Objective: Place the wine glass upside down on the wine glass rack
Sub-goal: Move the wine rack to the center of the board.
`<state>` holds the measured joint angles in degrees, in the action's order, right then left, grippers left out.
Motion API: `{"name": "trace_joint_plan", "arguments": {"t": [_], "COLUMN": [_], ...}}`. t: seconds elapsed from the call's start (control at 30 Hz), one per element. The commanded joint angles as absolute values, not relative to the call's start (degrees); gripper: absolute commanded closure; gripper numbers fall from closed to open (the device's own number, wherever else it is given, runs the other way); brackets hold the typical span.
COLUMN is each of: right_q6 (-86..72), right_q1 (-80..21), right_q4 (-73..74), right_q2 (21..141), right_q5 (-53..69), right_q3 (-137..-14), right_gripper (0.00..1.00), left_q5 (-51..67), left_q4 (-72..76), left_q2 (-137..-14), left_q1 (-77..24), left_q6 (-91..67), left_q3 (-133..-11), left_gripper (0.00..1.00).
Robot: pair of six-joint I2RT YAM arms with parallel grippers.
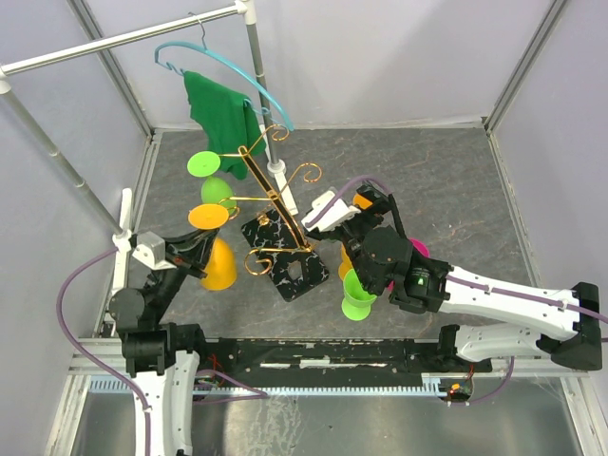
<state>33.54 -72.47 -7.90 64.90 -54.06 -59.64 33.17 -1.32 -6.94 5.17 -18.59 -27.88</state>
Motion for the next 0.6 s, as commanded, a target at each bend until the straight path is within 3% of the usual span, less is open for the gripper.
{"name": "trace_joint_plan", "arguments": {"t": [0.0, 0.57], "right_q6": [31.69, 30.77], "right_q1": [-72.16, -70.09], "right_q4": [-8.35, -7.40], "right_q2": [63.56, 62.48], "right_q5": [-54.45, -53.54], "right_q3": [-60.51, -59.83], "right_gripper": [0.00, 0.00], "left_q5": [32.96, 31.62], "left_q4": [3.54, 7.54], "left_q2": [-7.43, -15.33], "left_q1": [5.50, 5.47], "left_q6": [-21.95, -21.27], "left_q3": [-26.75, -30.07], "left_gripper": [0.97, 0.97]}}
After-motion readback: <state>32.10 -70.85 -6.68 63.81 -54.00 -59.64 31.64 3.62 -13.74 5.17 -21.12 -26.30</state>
